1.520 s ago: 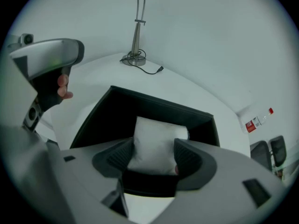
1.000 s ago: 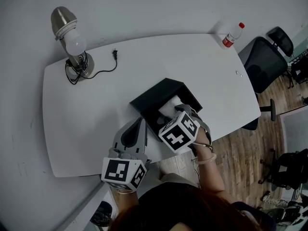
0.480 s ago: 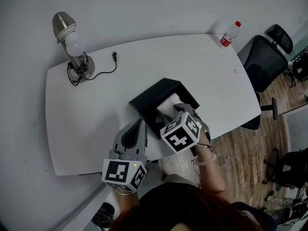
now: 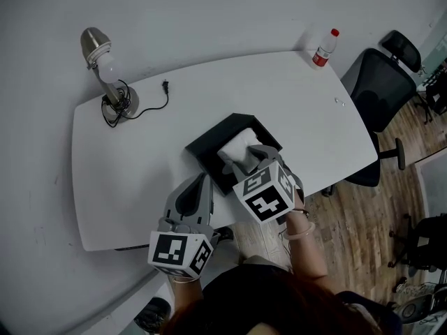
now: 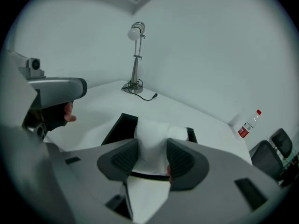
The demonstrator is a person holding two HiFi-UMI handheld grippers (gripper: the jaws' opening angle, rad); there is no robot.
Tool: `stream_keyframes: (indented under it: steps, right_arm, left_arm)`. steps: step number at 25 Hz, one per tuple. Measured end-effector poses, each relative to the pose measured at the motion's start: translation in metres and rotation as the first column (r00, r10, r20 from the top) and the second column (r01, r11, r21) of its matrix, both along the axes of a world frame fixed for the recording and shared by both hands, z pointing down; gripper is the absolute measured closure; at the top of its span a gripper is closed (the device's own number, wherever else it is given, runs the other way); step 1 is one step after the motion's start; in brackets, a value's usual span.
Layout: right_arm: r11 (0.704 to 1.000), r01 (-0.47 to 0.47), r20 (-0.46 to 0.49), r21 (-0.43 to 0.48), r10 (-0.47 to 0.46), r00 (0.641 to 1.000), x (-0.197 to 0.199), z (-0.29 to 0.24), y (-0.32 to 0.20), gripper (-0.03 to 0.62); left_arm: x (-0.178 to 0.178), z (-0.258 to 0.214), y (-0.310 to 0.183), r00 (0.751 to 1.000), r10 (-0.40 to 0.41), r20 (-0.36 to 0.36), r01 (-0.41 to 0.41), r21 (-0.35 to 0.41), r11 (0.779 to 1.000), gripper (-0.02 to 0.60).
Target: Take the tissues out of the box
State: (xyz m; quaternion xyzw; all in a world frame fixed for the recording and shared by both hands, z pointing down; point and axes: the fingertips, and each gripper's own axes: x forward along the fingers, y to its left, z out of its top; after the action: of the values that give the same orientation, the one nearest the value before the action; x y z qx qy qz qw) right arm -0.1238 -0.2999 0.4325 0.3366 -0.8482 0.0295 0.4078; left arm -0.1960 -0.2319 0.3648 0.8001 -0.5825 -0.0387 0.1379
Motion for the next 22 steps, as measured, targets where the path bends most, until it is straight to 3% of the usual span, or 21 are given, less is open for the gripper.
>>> stream_keyframes:
  steps: [14, 22]
  right_arm:
    - [0.988, 0.001, 0.155, 0.153, -0.025, 0.988, 0.013, -0.049, 0.025, 0.393]
    - [0.981, 0.001, 0.248, 0.193, -0.05, 0.967, 0.024, -0.066, 0.051, 0.393]
  left_arm:
    - [0.024, -0.02, 0.032, 0.999, 0.001, 0.042, -0.003, 0.046, 0.999, 0.56]
    - [0.039, -0.031, 0.056, 0.998, -0.005, 0.07, 0.0, 0.067, 0.998, 0.56]
